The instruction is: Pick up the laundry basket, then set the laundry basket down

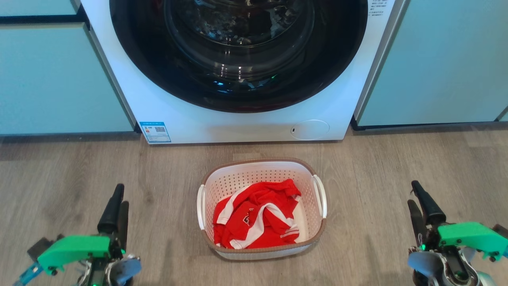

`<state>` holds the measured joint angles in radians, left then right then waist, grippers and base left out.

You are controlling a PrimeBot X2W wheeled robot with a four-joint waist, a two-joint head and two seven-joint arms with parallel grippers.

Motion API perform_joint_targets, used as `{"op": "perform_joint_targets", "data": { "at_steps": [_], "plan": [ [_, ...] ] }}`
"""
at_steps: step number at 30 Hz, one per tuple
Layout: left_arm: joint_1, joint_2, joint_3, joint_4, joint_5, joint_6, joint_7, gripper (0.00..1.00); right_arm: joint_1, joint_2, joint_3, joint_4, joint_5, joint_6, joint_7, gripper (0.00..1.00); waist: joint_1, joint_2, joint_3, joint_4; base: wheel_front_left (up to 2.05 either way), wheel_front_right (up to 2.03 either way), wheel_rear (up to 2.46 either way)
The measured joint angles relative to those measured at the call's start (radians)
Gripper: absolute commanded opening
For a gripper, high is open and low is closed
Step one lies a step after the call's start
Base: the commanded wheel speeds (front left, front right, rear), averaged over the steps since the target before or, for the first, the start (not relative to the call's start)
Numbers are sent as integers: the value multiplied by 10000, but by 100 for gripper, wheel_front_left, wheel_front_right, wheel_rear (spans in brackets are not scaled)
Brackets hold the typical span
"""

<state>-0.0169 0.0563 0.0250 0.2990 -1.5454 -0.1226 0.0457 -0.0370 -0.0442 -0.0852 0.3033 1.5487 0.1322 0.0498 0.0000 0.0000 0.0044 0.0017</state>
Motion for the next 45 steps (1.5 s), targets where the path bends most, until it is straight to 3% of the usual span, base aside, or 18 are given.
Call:
{"op": "perform_joint_targets", "data": {
  "at_steps": [13, 24, 33, 45],
  "plan": [
    [-227, 226, -253, -270, 1689, -2, -313, 100, -216, -278, 286, -148, -1607, 0, -366, 100, 0, 0, 9, -5, 0, 0, 0],
    [-352, 368, -558, -523, 3810, 2, -650, 100, -410, -295, 493, -282, -4161, 0, -635, 100, 0, 0, 10, -13, 0, 0, 0],
    [-509, 591, -976, -644, 5674, 226, -917, 100, -644, -311, 742, -433, -6391, 0, -959, 100, 0, 0, 10, -15, 0, 0, 0],
    [-706, 777, -1488, -917, 7630, 548, -1277, 100, -654, -313, 1020, -259, -8100, 0, -1287, 100, 0, 0, 34, 9, 0, 0, 0]
  ]
}}
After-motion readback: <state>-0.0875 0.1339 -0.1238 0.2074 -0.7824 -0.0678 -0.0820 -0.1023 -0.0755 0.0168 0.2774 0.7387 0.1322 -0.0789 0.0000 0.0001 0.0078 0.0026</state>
